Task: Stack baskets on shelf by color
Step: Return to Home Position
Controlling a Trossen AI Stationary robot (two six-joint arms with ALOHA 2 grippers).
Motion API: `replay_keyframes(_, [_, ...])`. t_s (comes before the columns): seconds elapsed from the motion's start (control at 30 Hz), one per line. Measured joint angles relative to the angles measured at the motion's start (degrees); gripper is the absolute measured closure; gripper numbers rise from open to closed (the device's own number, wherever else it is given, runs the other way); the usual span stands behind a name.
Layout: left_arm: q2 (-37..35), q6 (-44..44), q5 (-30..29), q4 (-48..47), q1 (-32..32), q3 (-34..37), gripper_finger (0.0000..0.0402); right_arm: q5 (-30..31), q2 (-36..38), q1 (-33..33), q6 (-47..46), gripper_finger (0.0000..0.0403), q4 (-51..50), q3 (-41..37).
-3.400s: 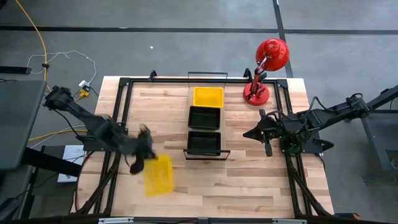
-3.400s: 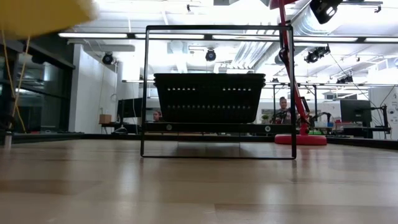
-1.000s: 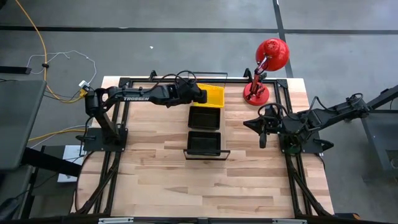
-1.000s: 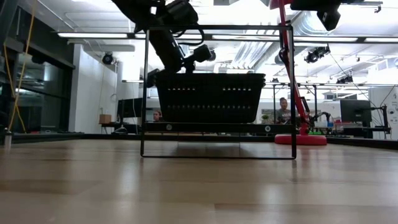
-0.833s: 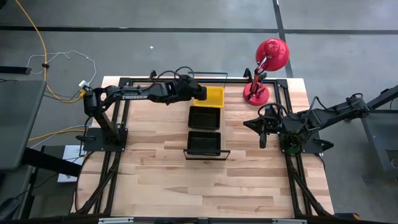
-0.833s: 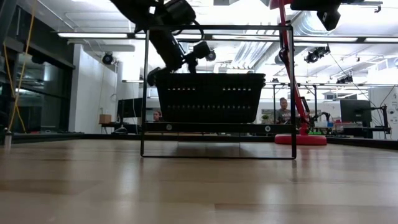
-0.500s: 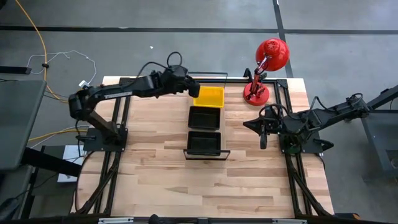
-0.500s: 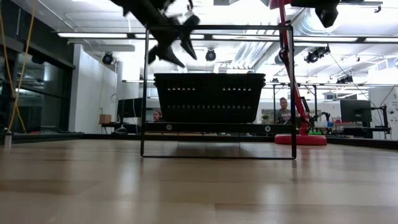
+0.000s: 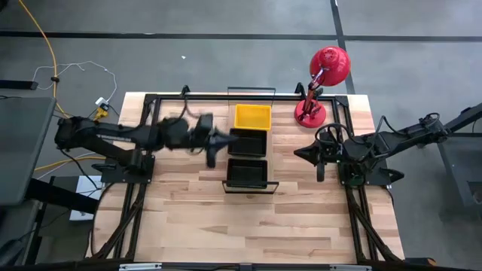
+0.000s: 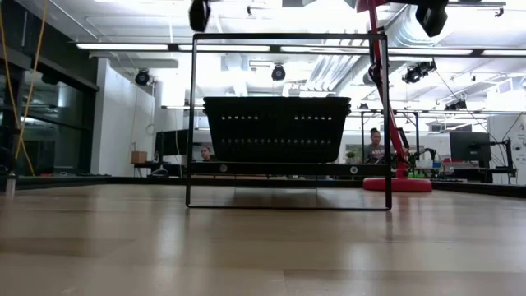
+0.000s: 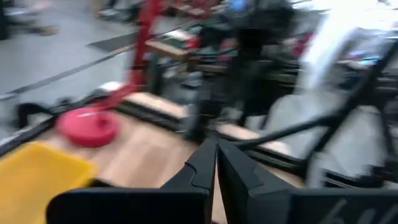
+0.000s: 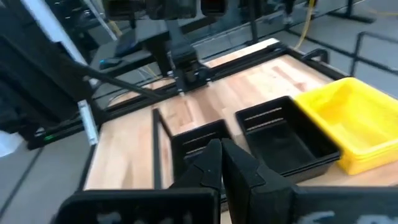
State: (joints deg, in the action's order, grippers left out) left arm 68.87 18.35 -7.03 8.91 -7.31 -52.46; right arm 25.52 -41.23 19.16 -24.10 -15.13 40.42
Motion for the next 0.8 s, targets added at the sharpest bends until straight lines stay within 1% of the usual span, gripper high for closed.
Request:
replay_keyframes(0.07, [-2.41, 0.26, 0.1, 3.27, 3.34, 3.25, 0.0399, -1.52, 0.0, 0.02, -0.48, 0.0403, 0.32, 0.0])
replay_keyframes(0.13, [-5.02, 0.35, -1.04, 5.59, 5.86, 6.36, 0.0398, -2.52, 0.0, 0.02, -1.62, 0.0403, 0.94, 0.0])
replay_keyframes(0.23, [-9.25, 0.46, -1.33, 7.29, 7.95, 11.1, 0.0401, -3.17, 0.0, 0.02, -1.09, 0.0403, 3.53, 0.0])
replay_keyframes(0.3, [-12.37, -0.32, -0.82, 8.82, 7.94, 14.7, 0.0401, -3.34, 0.0, 0.02, 0.51, 0.0403, 5.6, 0.0])
replay_keyframes(0.4, [-17.54, -1.83, -0.68, 10.99, 6.22, 20.0, 0.0401, -3.46, 0.1, 0.02, 3.1, 0.0403, 8.52, 0.0])
replay_keyframes(0.57, [-26.71, -1.11, 2.54, 11.8, 3.17, 26.94, 0.0401, -4.38, 0.13, 0.02, 4.6, 0.0403, 9.4, 0.0])
replay_keyframes(0.67, [-31.53, -0.39, 2.02, 11.76, 3.47, 30.07, 0.0401, -4.37, 0.13, 0.02, 3.57, 0.0403, 9.4, 0.0])
replay_keyframes(0.8, [-35.98, 1.33, 0.53, 11.61, 5.25, 33.52, 0.0401, -4.33, 0.44, 0.02, 3.39, 0.0403, 9.6, 0.0])
